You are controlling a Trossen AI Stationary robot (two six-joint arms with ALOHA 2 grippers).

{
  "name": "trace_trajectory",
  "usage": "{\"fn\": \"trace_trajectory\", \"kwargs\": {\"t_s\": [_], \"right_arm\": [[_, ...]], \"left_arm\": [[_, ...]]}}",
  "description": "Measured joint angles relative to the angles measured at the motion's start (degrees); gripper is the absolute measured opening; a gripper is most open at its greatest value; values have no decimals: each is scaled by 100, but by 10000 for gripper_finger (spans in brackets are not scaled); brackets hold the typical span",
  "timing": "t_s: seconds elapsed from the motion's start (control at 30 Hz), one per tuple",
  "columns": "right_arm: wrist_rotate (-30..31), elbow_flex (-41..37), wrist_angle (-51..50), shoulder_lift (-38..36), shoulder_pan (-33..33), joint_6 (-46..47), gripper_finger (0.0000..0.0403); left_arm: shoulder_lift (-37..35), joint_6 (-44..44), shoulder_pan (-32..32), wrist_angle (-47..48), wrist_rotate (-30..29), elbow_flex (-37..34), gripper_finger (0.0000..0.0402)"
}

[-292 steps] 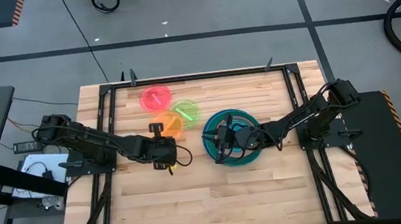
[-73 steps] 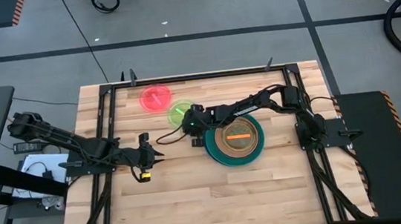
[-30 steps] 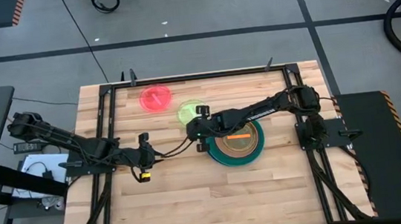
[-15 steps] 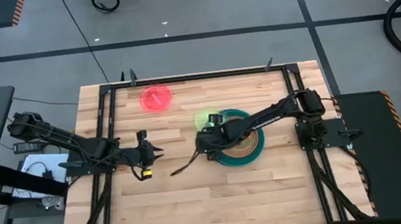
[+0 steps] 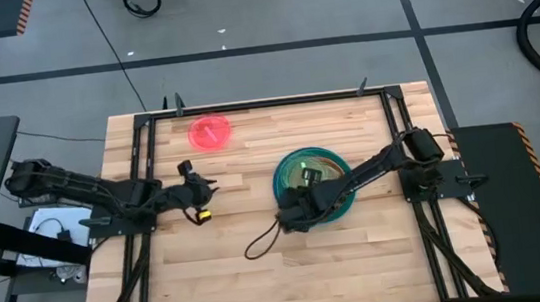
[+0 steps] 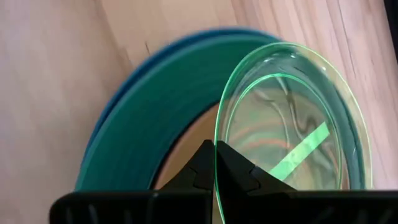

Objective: Stack plastic plates
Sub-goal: Stack the green plate on top of the orange plate

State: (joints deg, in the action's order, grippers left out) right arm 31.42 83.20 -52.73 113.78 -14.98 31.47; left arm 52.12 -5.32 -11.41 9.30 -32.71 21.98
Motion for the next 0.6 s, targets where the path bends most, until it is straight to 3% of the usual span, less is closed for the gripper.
{"fn": "trace_trajectory", "kwargs": {"t_s": [0.4, 0.6], "right_arm": [[81, -11, -793, 0, -524, 1480, 16], [214, -181, -948, 0, -713, 1947, 16]], "left_arm": [[0, 200, 782, 15, 307, 0, 170], [228, 433, 1053, 3, 327, 9, 181]]}}
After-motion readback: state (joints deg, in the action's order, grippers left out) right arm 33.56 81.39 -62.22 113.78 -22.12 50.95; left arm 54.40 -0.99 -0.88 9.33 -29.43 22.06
